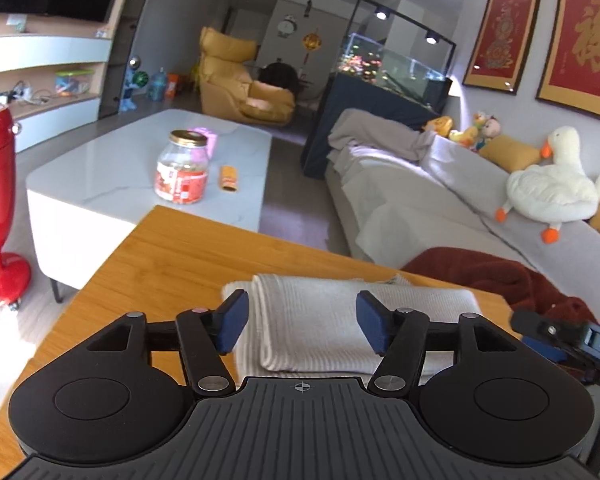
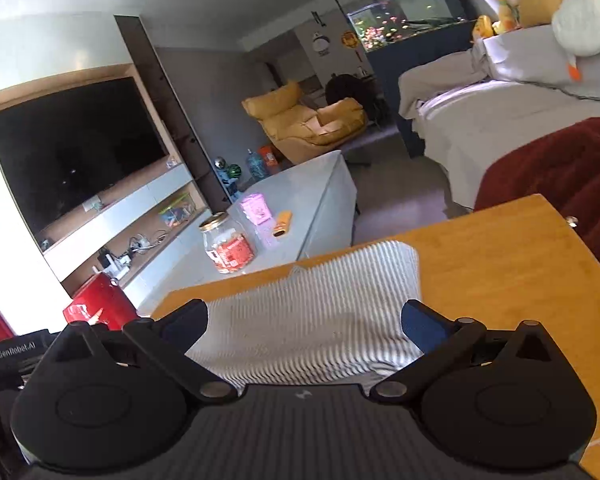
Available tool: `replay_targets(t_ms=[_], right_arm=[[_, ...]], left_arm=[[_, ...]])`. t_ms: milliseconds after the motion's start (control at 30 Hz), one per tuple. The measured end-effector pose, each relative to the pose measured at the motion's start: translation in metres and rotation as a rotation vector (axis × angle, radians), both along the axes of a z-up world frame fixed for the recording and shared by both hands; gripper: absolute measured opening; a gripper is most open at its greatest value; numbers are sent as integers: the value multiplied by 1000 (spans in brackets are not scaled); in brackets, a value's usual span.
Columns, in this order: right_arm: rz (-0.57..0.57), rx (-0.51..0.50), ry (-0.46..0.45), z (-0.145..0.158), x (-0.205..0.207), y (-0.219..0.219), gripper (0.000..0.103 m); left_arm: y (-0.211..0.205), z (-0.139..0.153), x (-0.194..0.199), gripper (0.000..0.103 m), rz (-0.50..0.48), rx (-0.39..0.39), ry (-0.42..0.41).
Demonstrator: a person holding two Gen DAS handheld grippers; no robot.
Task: Fold clothes
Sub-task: 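Fold the shirt body over onto itself with the right gripper, then grasp the folded striped shirt with both grippers and lift it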
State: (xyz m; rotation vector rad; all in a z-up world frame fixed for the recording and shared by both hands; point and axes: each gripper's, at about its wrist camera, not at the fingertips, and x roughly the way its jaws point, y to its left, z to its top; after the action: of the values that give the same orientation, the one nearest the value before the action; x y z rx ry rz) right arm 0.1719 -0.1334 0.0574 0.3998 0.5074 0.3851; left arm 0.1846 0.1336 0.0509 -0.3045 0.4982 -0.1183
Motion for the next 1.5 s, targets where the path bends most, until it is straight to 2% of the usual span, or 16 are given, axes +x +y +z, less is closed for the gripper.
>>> replay_targets(t_ms=[100, 200, 300, 500, 533, 633, 667, 700, 733, 867, 1000, 1067, 1167, 1300, 1400, 1500], right_arm=[[98, 39, 79, -5, 25, 13, 103], [108, 23, 153, -22, 40, 23, 103], [117, 4, 190, -24, 45, 28, 103], [193, -91, 249, -11, 59, 37, 102], [201, -112, 227, -4, 62, 39, 99], [181, -301, 92, 23, 77, 52, 68], [177, -357, 68, 29, 88, 58, 54], [183, -377, 80, 32, 101, 63, 44], [189, -398, 94, 32, 115, 68, 42], [216, -503, 142, 13, 156, 90, 42], [186, -463, 134, 18, 152, 65, 42], [171, -444, 130, 21, 150, 53, 46], [156, -417, 132, 24, 147, 32, 74], [166, -348, 239, 21, 149, -14, 75], [168, -218, 338, 8, 157, -47, 75], [219, -159, 401, -8, 167, -58, 74]], left_arm=[[-19, -21, 15, 80, -39, 15, 32], [-27, -41, 23, 81, -40, 40, 43], [-28, -45, 22, 90, -59, 31, 24], [-32, -45, 22, 95, -68, 54, 16], [-33, -45, 21, 95, -65, 57, 11], [-33, -45, 19, 97, -53, 51, -3], [-31, -45, 19, 97, -47, 43, -5], [-29, -45, 19, 98, -38, 32, -5], [-26, -45, 19, 98, -29, 20, -5], [-10, -50, 22, 100, 29, -60, 30], [10, -53, 26, 100, 73, -146, 67], [25, -51, 32, 100, 46, -186, 97], [49, -45, 54, 100, 2, -214, 166], [72, -52, 92, 96, -110, -285, 311], [76, -54, 111, 86, -154, -271, 336], [74, -55, 128, 86, -201, -261, 354]])
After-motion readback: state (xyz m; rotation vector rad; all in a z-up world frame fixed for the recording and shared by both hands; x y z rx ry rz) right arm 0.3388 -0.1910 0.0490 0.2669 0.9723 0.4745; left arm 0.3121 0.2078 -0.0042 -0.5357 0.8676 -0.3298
